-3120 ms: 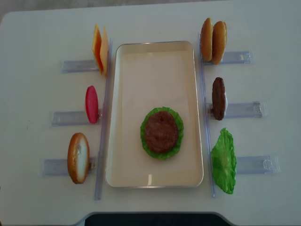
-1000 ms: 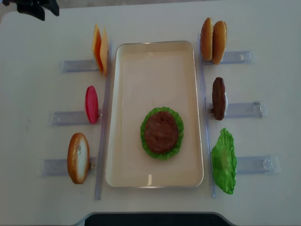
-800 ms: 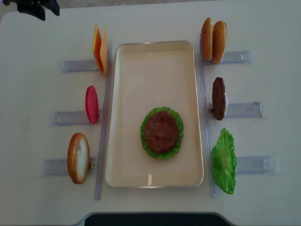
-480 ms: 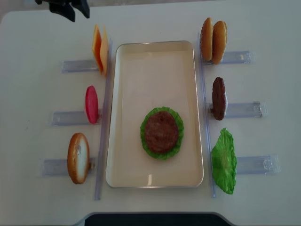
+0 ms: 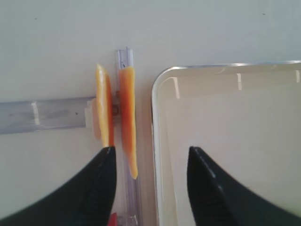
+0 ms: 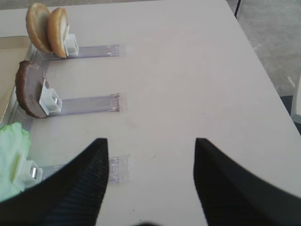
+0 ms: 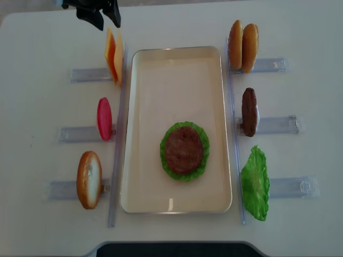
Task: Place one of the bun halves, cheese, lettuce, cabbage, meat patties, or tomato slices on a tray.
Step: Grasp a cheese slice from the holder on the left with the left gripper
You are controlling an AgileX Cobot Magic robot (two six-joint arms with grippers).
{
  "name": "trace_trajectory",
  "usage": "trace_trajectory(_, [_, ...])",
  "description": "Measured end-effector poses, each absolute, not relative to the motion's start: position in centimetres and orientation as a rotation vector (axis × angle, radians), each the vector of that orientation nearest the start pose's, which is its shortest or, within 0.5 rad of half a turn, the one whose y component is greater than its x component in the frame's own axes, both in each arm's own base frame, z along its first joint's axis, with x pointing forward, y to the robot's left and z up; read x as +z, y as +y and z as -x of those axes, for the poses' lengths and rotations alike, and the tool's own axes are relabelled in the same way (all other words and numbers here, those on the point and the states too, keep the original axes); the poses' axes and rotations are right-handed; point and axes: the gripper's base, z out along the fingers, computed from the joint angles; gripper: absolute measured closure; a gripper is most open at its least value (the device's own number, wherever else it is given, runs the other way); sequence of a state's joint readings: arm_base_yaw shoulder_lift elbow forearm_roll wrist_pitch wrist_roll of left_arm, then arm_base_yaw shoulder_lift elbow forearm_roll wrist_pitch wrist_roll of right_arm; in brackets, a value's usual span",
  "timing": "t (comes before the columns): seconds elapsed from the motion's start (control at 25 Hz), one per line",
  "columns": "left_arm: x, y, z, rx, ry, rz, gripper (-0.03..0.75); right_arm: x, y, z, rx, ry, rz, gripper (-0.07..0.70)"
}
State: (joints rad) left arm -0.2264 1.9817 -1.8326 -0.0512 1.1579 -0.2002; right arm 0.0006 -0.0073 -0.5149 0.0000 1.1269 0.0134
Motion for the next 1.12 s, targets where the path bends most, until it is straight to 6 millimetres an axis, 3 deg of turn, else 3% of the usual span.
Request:
trace_trajectory(0.36, [28.6, -10.2, -42.0, -0.177, 2.803, -0.007, 0.342, 27.6, 0.0, 1.1, 0.009, 2.088, -0.013, 0.217])
trace_trajectory(0.88, [25.2, -10.4, -43.2, -0.159, 2.868, -0.003, 0.345, 27.6, 0.0, 1.1, 0.009, 2.088, -0.014, 0.217])
trace_trajectory(1.12, [24.6, -10.4, -43.4, -0.15, 2.876, -0.003, 0.344, 27.6, 0.0, 1.1, 0.009, 2.088, -0.014, 0.217])
